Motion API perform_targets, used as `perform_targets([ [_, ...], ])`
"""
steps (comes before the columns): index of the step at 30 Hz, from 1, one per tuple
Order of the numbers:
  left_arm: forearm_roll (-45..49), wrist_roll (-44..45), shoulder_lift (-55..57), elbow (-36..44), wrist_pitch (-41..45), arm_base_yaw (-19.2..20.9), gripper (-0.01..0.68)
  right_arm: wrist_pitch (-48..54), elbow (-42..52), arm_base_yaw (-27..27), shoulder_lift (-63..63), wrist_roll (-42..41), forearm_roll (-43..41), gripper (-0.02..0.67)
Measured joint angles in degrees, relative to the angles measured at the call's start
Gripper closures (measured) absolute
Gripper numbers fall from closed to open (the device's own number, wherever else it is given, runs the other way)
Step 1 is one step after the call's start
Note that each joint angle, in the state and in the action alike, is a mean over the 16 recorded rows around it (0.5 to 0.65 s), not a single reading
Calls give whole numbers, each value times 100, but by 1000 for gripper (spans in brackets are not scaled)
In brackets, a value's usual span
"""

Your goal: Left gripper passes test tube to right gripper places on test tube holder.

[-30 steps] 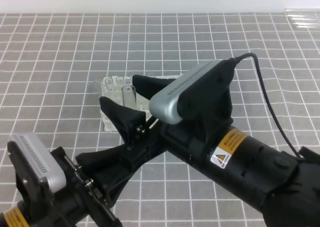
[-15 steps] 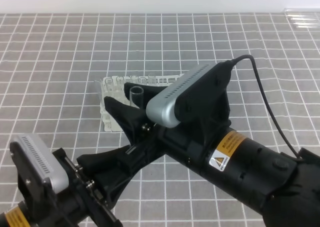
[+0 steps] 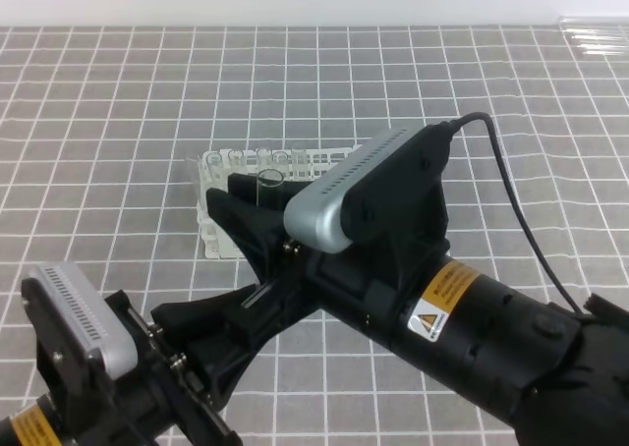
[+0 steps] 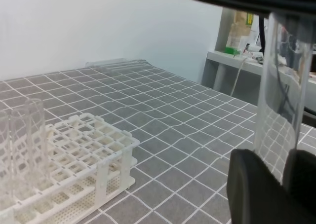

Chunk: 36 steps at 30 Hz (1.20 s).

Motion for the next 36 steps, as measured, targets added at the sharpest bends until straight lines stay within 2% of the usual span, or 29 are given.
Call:
perform_targets([
  [8, -8, -127, -26, -1, -8, -1, 426, 20, -1, -21, -12, -80, -7, 562],
  [11, 64, -227, -101, -2, 11, -2, 407, 82, -1, -30, -57, -186, 20, 563],
  [14, 216, -412, -271, -2, 103, -2, 433, 184, -1, -39, -147, -394, 154, 563],
  [19, 700, -822, -806, -2, 515, -2, 520, 476, -1, -39, -379, -970, 633, 563],
  [26, 1843, -2027, -2084, 3, 1830, -3, 642, 994, -1, -39, -703, -1974, 1527, 563],
  [32, 2911, -3246, -3354, 133, 3054, -4, 671, 1304, 2, -39, -817, -2468, 2018, 563],
  [36, 3384, -3959, -4038, 388, 3535, -6, 672, 1398, 5, -39, -824, -2552, 2106, 563],
])
